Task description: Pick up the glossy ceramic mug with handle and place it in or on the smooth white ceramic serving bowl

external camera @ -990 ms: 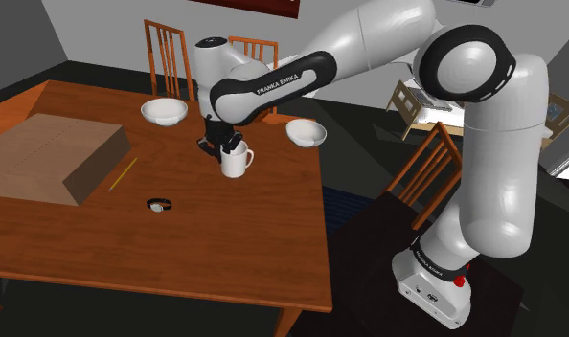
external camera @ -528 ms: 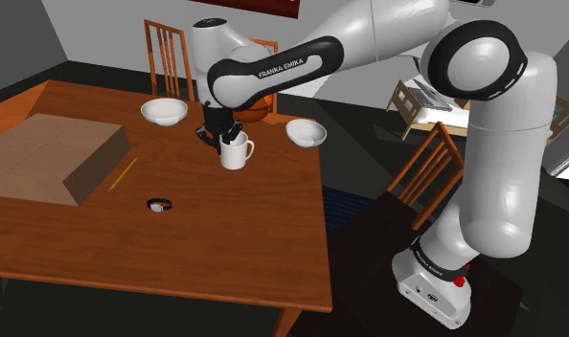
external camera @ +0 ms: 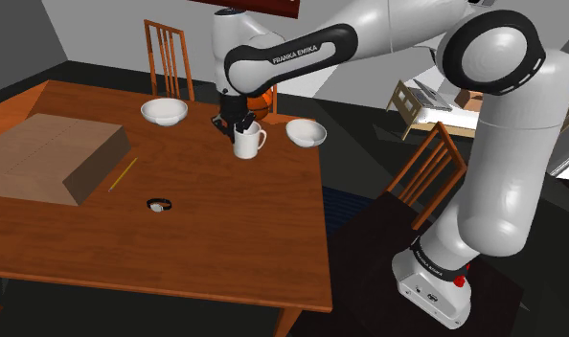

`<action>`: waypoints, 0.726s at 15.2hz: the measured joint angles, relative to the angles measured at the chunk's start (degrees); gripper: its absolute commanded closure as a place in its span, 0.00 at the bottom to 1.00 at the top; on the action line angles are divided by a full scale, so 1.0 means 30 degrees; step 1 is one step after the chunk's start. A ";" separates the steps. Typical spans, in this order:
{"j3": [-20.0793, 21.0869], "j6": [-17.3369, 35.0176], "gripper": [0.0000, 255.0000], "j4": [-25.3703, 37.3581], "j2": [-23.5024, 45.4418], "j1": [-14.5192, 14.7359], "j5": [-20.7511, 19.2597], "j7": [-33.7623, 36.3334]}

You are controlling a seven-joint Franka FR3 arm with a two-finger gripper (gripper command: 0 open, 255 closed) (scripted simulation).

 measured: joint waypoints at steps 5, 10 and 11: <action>-0.0536 0.0348 1.00 -0.0950 -0.0838 -0.1622 0.0438 -0.2202; -0.1095 0.0593 1.00 -0.1666 -0.1512 -0.3060 0.0831 -0.4298; -0.1211 0.0731 1.00 -0.2010 -0.1763 -0.3367 0.0928 -0.4731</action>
